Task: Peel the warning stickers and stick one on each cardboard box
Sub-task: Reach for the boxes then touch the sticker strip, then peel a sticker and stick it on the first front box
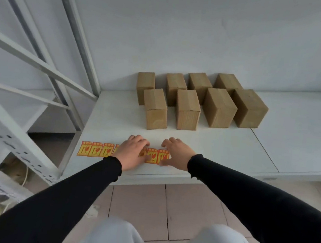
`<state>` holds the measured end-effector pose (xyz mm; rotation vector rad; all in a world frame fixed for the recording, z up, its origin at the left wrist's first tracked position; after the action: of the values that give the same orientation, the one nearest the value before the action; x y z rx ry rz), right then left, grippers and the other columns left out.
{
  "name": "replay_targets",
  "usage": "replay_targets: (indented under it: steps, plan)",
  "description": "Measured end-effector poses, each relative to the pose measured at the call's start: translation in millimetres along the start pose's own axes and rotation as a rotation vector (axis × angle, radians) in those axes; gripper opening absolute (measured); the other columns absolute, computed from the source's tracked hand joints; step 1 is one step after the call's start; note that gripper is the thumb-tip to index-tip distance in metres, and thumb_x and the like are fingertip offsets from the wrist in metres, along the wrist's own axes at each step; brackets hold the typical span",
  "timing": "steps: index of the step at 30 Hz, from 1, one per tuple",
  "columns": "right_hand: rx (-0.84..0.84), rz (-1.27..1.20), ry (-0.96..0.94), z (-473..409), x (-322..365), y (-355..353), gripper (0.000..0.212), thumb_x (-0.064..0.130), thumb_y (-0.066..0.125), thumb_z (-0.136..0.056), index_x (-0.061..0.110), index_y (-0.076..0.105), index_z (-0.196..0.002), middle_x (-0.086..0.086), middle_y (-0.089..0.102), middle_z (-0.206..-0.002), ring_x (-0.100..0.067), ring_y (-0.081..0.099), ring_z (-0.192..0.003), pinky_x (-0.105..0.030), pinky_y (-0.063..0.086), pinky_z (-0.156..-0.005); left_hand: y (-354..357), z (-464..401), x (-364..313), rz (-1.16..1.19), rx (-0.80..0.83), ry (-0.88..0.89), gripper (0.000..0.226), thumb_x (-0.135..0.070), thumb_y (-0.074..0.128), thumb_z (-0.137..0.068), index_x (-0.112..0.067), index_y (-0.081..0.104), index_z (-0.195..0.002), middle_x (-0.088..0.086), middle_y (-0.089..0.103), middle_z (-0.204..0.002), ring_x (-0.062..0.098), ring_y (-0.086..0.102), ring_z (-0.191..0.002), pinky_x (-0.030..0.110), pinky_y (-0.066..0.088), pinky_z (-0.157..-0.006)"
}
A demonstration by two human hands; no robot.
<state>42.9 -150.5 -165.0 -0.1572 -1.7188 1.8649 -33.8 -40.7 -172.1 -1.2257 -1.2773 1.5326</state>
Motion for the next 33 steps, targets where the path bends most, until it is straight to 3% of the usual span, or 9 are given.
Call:
replay_targets:
  steps: [4, 8, 12, 17, 20, 24, 28, 33]
  plan:
    - [0.013, -0.046, 0.082, 2.1, -0.3, 10.8, 0.041, 0.036, 0.069, -0.088, 0.013, 0.053, -0.118, -0.005, 0.059, -0.109, -0.022, 0.054, -0.097, -0.031, 0.044, -0.079, -1.4, 5.3, -8.6, -0.005, -0.072, -0.04, 0.045, -0.054, 0.056, -0.092, -0.027, 0.057, -0.128, -0.005, 0.058, -0.122, 0.02, 0.047, -0.114, 0.037, 0.044, -0.091]
    - [-0.025, -0.241, 0.124, 3.0, -13.0, 9.9, 0.006, 0.023, 0.055, -0.096, 0.018, 0.057, -0.096, -0.002, 0.06, -0.092, -0.023, 0.057, -0.085, -0.03, 0.042, -0.068, -3.4, -3.3, -11.0, 0.112, -0.067, -0.093, 0.019, -0.044, 0.059, -0.095, -0.03, 0.066, -0.105, -0.01, 0.066, -0.104, 0.022, 0.054, -0.105, 0.038, 0.042, -0.087]
    - [-0.124, -0.394, 0.074, -7.2, -19.4, -4.9, 0.002, 0.023, 0.058, -0.096, 0.022, 0.06, -0.097, -0.001, 0.065, -0.094, -0.019, 0.062, -0.084, -0.032, 0.054, -0.071, -3.8, -13.7, -2.9, 0.32, -0.096, -0.165, 0.017, -0.041, 0.059, -0.095, -0.028, 0.069, -0.091, -0.012, 0.071, -0.09, 0.018, 0.063, -0.089, 0.04, 0.048, -0.087]
    - [-0.127, -0.397, 0.044, -29.9, -29.0, -16.5, 0.007, 0.026, 0.061, -0.095, 0.027, 0.055, -0.099, 0.004, 0.067, -0.094, -0.013, 0.065, -0.081, -0.032, 0.059, -0.071, -6.7, -35.6, 11.2, 0.517, -0.046, -0.18, 0.016, -0.039, 0.063, -0.094, -0.029, 0.071, -0.083, -0.011, 0.072, -0.084, 0.015, 0.067, -0.084, 0.041, 0.055, -0.082]
    - [-0.073, -0.378, 0.055, -34.7, -33.0, -33.5, 0.013, 0.029, 0.063, -0.095, 0.026, 0.053, -0.102, 0.004, 0.067, -0.094, -0.011, 0.065, -0.079, -0.028, 0.059, -0.067, -15.9, -45.4, 8.6, 0.565, 0.012, -0.18, 0.016, -0.038, 0.063, -0.095, -0.027, 0.072, -0.088, -0.008, 0.074, -0.088, 0.015, 0.069, -0.085, 0.043, 0.056, -0.082]
    - [-0.109, -0.341, 0.1, -26.4, -39.3, -57.5, 0.02, 0.029, 0.066, -0.093, 0.022, 0.052, -0.106, 0.006, 0.059, -0.09, -0.002, 0.054, -0.067, -0.014, 0.037, -0.05, -30.0, -52.1, -8.8, 0.595, 0.023, -0.179, 0.02, -0.037, 0.061, -0.097, -0.021, 0.073, -0.095, -0.005, 0.074, -0.089, 0.015, 0.07, -0.085, 0.042, 0.058, -0.081]
    - [-0.226, -0.426, 0.138, -14.7, -52.2, -62.4, 0.026, 0.025, 0.068, -0.092, 0.02, 0.048, -0.108, 0.001, 0.062, -0.094, -0.008, 0.058, -0.072, -0.017, 0.042, -0.055, -28.8, -54.9, -14.6, 0.609, 0.055, -0.189, 0.02, -0.033, 0.062, -0.097, -0.017, 0.073, -0.103, 0.0, 0.074, -0.097, 0.018, 0.069, -0.092, 0.036, 0.057, -0.082]
    - [-0.439, -0.566, 0.079, 7.1, -51.6, -70.7, 0.024, 0.02, 0.066, -0.093, 0.02, 0.041, -0.094, 0.0, 0.066, -0.087, -0.009, 0.062, -0.071, -0.017, 0.046, -0.054, -36.1, -39.2, -14.8, 0.723, -0.008, -0.213, 0.023, -0.033, 0.062, -0.098, -0.016, 0.075, -0.106, -0.001, 0.074, -0.103, 0.018, 0.069, -0.099, 0.036, 0.054, -0.092]
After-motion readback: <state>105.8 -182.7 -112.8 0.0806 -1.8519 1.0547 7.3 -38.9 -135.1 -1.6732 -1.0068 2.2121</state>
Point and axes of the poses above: each hand's wrist, its own z-axis away from the middle knuckle, its own y-axis out of the palm, x = y × z, the point moved 10 cm from there along -z, towards the middle knuckle
